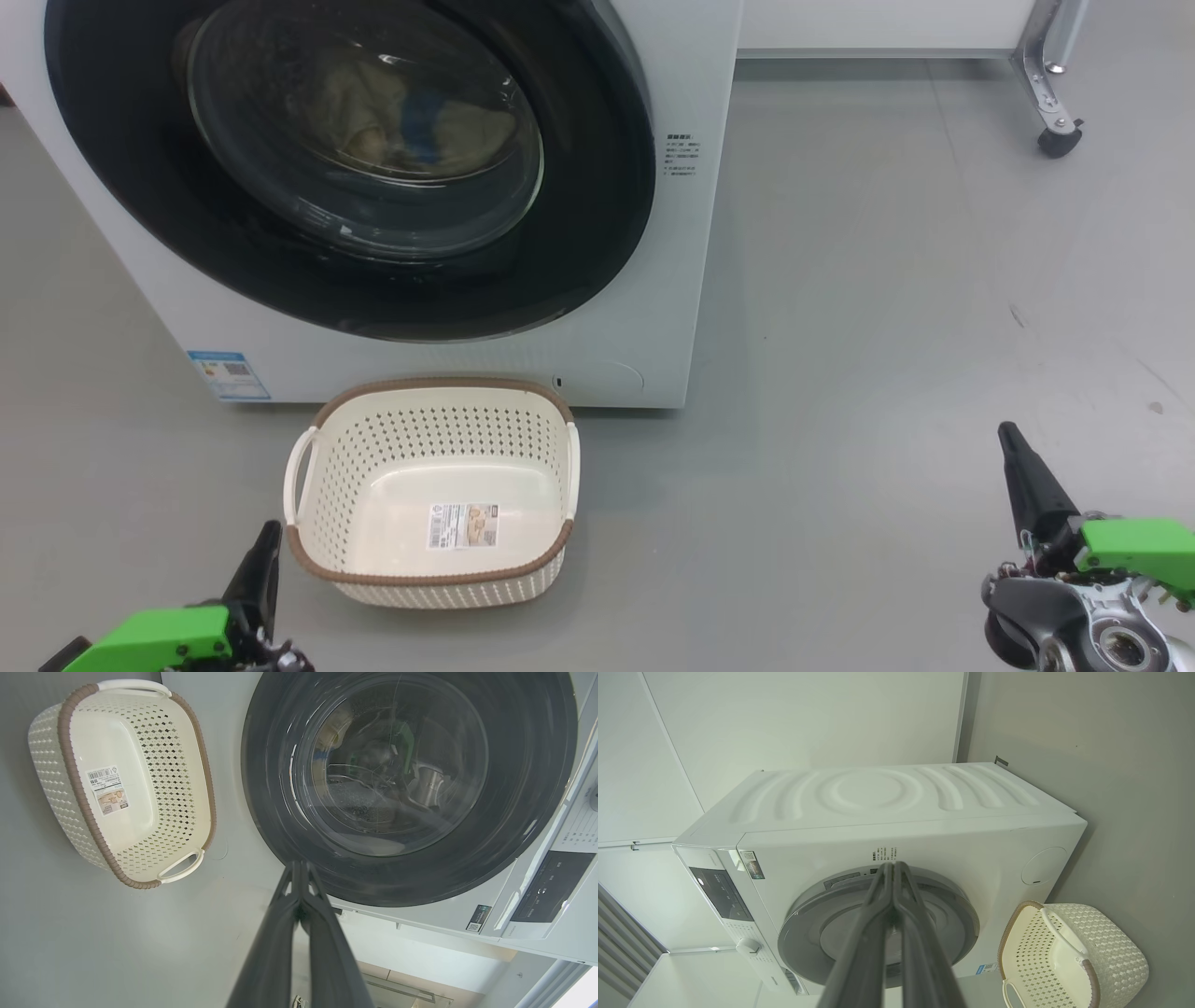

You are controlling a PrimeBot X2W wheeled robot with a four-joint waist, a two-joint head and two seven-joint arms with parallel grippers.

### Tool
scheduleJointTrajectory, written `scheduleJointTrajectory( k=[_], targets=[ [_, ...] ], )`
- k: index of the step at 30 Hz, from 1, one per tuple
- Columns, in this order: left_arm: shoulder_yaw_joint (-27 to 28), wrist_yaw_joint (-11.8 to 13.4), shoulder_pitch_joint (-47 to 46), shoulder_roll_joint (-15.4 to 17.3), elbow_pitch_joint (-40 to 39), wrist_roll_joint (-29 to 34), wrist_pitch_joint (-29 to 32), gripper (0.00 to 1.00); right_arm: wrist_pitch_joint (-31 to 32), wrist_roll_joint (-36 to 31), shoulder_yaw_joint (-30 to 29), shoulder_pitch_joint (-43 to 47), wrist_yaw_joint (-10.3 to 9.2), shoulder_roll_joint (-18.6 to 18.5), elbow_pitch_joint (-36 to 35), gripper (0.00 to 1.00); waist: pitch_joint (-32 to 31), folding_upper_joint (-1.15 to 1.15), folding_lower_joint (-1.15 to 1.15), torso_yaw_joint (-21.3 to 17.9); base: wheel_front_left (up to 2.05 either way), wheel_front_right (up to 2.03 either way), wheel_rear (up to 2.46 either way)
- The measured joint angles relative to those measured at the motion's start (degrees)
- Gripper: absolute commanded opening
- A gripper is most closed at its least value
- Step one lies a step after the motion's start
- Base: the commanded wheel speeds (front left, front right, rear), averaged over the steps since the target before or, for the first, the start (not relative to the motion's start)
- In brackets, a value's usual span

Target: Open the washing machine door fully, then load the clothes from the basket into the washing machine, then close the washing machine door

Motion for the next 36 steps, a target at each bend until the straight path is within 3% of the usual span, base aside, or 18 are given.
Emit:
scheduleJointTrajectory(
  k=[36],
  targets=[
    [0.0,0.0,0.0,0.0,0.0,0.0,0.0,0.00,0.6,0.0,-0.4,0.0,-0.01,0.0,0.0,0.00,0.0,0.00,0.00,0.0,0.00,0.00,0.00]
  ],
)
